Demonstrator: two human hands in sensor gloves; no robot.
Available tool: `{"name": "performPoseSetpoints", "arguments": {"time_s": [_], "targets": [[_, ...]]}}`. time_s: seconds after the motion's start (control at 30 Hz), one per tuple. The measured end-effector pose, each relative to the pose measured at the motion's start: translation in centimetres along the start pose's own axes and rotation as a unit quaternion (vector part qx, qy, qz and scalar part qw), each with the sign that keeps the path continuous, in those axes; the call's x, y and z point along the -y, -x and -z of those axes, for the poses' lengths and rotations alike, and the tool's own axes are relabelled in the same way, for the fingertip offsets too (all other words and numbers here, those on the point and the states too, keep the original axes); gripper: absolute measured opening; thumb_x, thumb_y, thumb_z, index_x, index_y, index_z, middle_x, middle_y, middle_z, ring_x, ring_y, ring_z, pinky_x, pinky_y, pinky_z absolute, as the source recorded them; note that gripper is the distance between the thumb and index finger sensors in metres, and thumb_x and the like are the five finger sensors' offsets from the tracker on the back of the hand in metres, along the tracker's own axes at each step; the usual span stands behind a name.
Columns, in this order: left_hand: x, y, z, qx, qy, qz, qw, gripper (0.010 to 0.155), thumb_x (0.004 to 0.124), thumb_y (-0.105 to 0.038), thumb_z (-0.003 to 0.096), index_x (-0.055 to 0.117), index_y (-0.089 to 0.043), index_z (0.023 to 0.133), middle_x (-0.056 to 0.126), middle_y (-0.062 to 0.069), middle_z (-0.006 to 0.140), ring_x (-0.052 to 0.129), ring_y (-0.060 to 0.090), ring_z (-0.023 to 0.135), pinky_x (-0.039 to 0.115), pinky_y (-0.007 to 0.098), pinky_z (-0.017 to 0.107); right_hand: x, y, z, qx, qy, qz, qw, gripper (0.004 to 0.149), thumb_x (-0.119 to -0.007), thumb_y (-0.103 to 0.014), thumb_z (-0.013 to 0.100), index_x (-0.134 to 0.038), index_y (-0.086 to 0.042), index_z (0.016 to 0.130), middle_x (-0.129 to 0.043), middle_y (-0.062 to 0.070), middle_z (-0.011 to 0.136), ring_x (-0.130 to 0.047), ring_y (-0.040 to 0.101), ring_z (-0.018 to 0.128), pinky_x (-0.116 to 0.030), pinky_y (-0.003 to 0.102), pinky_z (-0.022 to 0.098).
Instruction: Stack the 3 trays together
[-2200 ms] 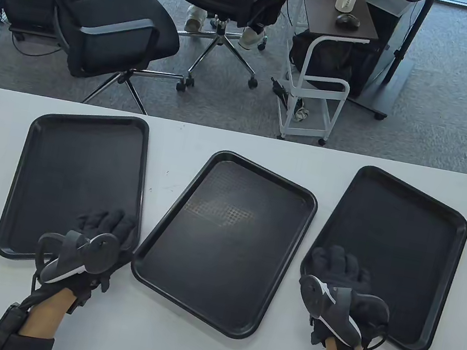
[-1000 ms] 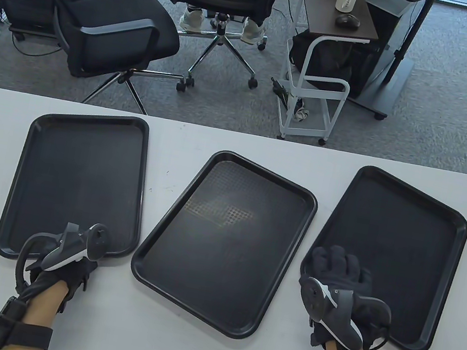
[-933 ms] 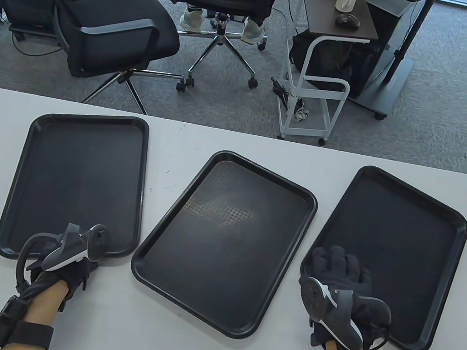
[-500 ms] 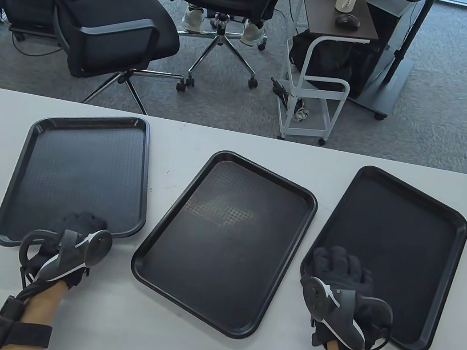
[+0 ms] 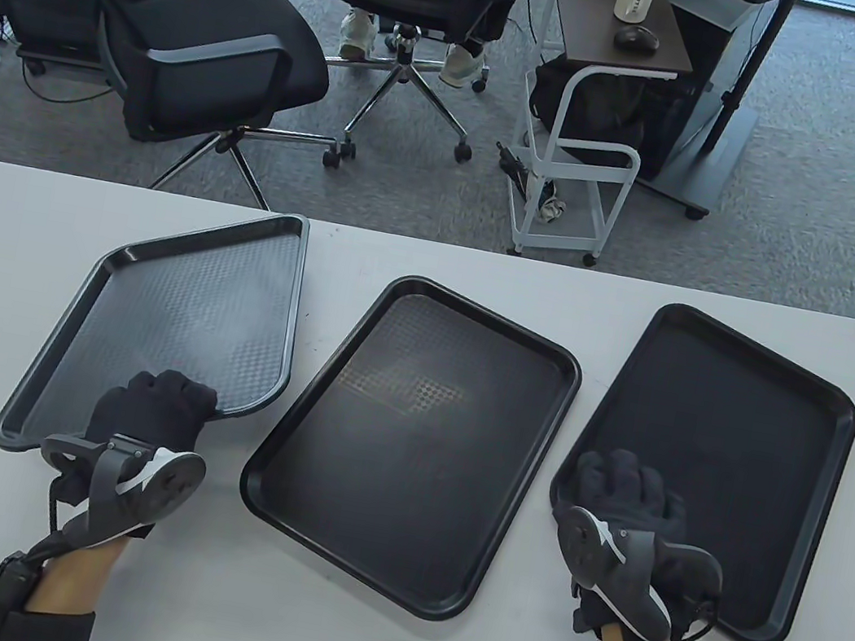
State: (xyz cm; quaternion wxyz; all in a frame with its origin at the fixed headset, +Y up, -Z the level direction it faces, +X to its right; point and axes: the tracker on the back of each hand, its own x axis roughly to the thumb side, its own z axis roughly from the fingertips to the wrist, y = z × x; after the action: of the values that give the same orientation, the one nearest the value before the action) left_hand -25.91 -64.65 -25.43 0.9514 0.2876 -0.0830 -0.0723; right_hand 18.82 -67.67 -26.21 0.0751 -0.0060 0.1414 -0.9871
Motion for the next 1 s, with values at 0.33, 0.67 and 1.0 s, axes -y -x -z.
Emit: {"name": "performPoseSetpoints", "arguments": {"time_s": [0.33,0.67,1.0], "targets": [[-3.0,-5.5,-0.8,0.138,-0.068,-0.029,0.988,0.037,0.098,-0.03,0.0367,0.079,-0.041,0.066,0.091,-0.012,0.06,0.093,0.015,0.042,0.087,0.04,0.044,0.0,0.3,0.0,-0.005,0.0,-0.001,1.0,0.065,-0.075,-0.061,0.039,-0.064,-0.036,0.098,-0.076,0.007,0.109,-0.084,0.035,0.092,-0.072,0.058,0.063],[-2.1,-12.8,-2.1,0.269,-0.051,-0.057,0.96,0.036,0.097,-0.031,0.0366,0.078,-0.042,0.065,0.091,-0.013,0.059,0.093,0.015,0.042,0.087,0.04,0.042,0.0,0.4,0.0,-0.006,-0.003,-0.004,1.0,0.065,-0.075,-0.061,0.039,-0.064,-0.036,0.098,-0.076,0.007,0.109,-0.084,0.035,0.092,-0.072,0.058,0.063],[-0.1,-17.0,-3.3,0.329,-0.003,-0.012,0.944,0.038,0.096,-0.04,0.0375,0.077,-0.044,0.071,0.093,-0.014,0.065,0.098,0.013,0.044,0.091,0.037,0.042,-0.1,0.4,0.1,-0.007,-0.014,-0.007,1.0,0.065,-0.074,-0.061,0.039,-0.064,-0.036,0.098,-0.075,0.007,0.109,-0.084,0.035,0.092,-0.072,0.058,0.063]]}}
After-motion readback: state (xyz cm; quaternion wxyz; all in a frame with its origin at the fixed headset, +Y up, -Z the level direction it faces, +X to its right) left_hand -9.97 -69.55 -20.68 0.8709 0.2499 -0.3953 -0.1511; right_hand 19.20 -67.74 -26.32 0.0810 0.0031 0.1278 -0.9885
